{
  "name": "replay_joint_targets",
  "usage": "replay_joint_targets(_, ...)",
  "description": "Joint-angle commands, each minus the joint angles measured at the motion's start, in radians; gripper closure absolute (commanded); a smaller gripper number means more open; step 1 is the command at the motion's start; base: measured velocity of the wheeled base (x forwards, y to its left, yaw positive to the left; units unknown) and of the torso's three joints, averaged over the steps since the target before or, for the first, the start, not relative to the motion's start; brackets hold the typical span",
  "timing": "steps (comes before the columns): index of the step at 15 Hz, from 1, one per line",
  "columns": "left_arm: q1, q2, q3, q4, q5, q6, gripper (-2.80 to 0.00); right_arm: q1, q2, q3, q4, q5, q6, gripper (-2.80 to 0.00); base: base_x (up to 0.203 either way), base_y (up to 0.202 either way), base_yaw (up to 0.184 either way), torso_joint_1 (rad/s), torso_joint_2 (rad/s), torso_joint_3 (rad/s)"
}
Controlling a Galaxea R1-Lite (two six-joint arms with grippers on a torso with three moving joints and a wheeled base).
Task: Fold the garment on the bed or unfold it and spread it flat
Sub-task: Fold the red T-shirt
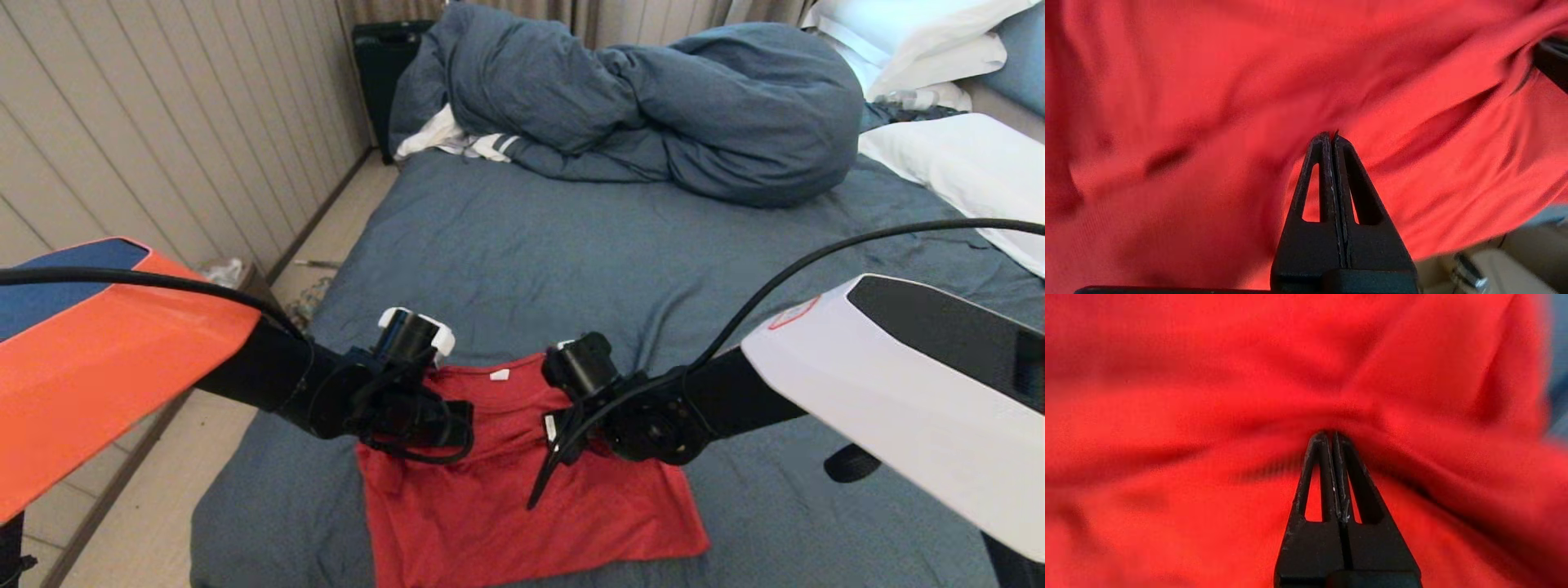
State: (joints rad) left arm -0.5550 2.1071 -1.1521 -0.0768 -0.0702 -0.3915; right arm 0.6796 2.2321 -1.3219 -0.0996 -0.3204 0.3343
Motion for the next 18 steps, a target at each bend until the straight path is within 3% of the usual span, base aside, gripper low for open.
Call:
replay_joint_targets(1, 0.011, 0.017, -0.047, 0.000, 0.001, -0.003, 0.00, -0.008, 0.046, -0.063, -0.001, -0.021, -0.001, 0.00, 0.000, 0.000, 0.000, 0.000, 0.00, 0.000)
replay_joint_targets(6, 0.050, 0.127, -0.216, 0.001, 0.063, -0.009, 0.00, -0.037, 0.153, -0.261, -0.001, -0.100, -0.015, 0.00, 0.000, 0.000, 0.000, 0.000, 0.00, 0.000)
replay_joint_targets(9, 0.066, 0.070, -0.208, 0.018, 0.081, -0.030, 0.00, -0.037, 0.093, -0.251, -0.006, -0.116, -0.009, 0.00, 0.000, 0.000, 0.000, 0.000, 0.00, 0.000)
replay_joint_targets(12, 0.064, -0.099, -0.129, 0.060, 0.070, -0.057, 0.00, -0.018, -0.055, -0.157, -0.003, -0.110, -0.012, 0.00, 0.000, 0.000, 0.000, 0.000, 0.00, 0.000)
replay_joint_targets(14, 0.048, -0.210, -0.006, 0.076, 0.043, -0.065, 0.00, 0.038, -0.136, -0.050, 0.000, -0.104, -0.013, 0.00, 0.000, 0.000, 0.000, 0.000, 0.00, 0.000)
replay_joint_targets(18, -0.076, -0.199, 0.188, 0.061, -0.020, -0.089, 0.00, 0.093, -0.136, 0.067, -0.008, -0.093, 0.028, 0.00, 0.000, 0.000, 0.000, 0.000, 0.00, 0.000)
